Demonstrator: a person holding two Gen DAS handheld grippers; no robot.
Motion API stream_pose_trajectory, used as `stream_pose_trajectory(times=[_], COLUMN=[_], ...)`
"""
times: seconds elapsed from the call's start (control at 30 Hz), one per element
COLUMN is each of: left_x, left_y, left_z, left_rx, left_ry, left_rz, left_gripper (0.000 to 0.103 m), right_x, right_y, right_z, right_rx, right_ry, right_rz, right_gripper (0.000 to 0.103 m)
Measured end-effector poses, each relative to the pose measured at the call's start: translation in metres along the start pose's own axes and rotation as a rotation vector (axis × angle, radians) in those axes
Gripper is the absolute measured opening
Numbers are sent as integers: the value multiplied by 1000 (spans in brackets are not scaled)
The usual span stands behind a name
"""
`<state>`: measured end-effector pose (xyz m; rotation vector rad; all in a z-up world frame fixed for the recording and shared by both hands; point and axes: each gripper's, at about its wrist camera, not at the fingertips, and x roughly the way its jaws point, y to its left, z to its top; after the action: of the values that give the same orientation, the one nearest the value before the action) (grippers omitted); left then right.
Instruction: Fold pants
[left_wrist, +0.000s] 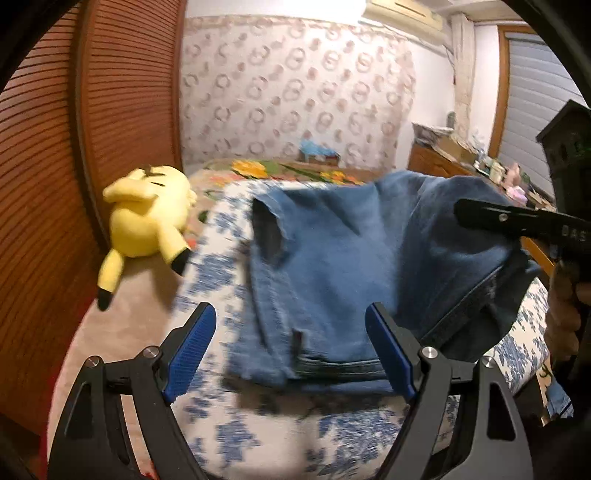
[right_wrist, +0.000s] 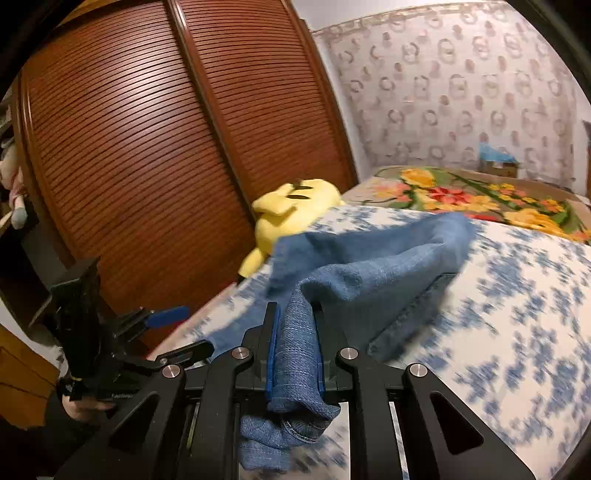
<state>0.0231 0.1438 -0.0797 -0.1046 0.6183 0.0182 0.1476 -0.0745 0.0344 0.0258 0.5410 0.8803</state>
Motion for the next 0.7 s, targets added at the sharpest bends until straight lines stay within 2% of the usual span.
stream_pose_trajectory(times=[0.3,0.4,0.5,0.6,0.7], left_x=[-24,-29,-35,-36,-38], left_y=[44,58,75,87,92], left_z=[0,-2,-3,-3,-3], left_rx=[-62,-85,-120,-151,-156], left_ry=[-45,-51,-62,-59,-61], left_rz=[83,111,135,150,160], left_gripper=[84,84,84,84,84], right_x=[77,100,124,137,132], right_y=[24,34,34,27,20], right_z=[16,11,-2,-8,-1], right_rx=[-75,-107,-85,-91,-77], right_ry=[83,135,217,246,232], right_rz=[114,153,211,191,193], right_gripper=[16,16,15,16,20])
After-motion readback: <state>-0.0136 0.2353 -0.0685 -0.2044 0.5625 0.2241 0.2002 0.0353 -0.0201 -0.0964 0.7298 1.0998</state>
